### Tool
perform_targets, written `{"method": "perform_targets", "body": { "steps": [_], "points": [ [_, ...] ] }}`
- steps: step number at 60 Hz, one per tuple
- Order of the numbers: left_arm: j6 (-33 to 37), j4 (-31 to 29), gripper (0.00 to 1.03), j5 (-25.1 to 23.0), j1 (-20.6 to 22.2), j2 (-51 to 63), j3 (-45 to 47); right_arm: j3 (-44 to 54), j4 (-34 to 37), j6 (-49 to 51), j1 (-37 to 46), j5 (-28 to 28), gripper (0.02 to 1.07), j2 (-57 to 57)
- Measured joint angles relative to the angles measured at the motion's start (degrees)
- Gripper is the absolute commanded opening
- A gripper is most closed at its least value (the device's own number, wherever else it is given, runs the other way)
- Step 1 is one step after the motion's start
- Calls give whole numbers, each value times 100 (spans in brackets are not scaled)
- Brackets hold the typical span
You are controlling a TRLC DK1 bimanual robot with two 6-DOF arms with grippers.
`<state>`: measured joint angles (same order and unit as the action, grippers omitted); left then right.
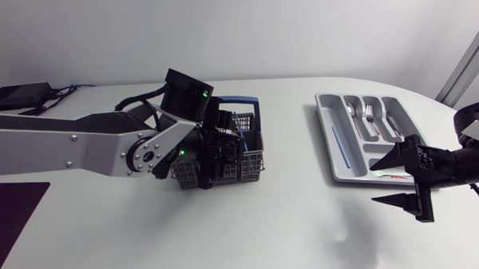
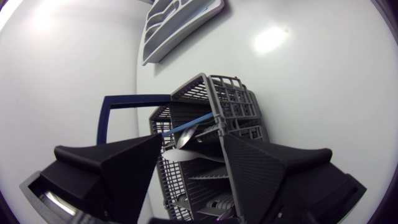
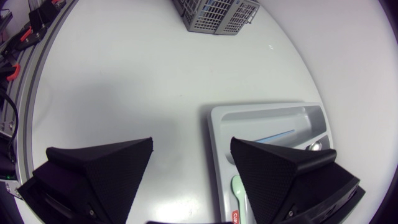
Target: Unload the cutlery basket into the drawer organizer.
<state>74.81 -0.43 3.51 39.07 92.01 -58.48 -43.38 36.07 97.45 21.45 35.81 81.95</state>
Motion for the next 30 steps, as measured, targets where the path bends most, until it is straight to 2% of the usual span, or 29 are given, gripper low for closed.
{"method": "perform_targets", "body": {
  "steps": [12,17,23,26,30],
  "points": [
    [334,-319,51,-24,0,13,-284,0,-2,-20,-15,20,92,0],
    [525,-402,43,-22,-7,83,-459,0,-2,-22,-39,44,92,0],
    [772,-461,42,-24,-33,188,-573,0,0,-63,-77,92,92,0],
    [901,-466,33,-24,-44,254,-592,0,0,-105,-92,122,92,0],
    [1043,-468,32,-24,-70,354,-608,0,2,-144,-133,151,92,0]
  ]
}}
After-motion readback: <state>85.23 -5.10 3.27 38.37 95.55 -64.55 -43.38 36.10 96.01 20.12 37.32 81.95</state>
